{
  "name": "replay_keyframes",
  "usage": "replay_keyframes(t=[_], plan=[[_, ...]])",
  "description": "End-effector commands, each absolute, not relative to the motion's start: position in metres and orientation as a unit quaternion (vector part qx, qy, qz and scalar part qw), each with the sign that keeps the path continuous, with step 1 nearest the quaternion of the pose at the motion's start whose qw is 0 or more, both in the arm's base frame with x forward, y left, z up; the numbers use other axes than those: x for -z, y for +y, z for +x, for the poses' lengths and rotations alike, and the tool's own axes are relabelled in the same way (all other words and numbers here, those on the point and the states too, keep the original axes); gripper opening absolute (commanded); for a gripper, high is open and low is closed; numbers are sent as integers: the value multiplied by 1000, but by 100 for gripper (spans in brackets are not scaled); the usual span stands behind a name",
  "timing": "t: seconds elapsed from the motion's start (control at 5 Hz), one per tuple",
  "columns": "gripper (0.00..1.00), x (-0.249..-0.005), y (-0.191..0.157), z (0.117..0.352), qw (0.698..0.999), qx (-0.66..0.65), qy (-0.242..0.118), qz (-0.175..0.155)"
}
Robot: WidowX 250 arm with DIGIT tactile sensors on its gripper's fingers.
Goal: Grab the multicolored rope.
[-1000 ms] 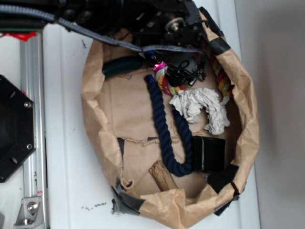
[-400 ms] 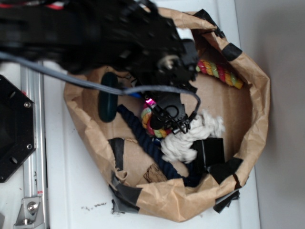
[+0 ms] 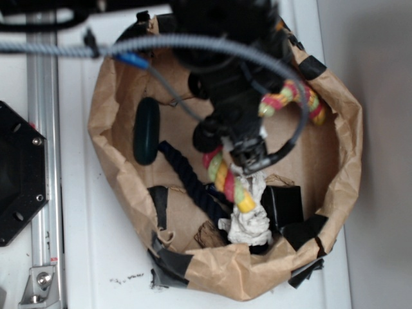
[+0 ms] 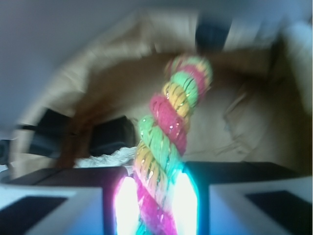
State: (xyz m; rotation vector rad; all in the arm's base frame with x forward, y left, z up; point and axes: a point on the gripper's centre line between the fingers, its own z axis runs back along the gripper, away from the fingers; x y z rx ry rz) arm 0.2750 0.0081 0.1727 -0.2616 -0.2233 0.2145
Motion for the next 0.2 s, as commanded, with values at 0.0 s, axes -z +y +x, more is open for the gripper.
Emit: replay_keyframes(t=[0.0], plan=[[0,-188,39,261,975,-153,-126,-104]])
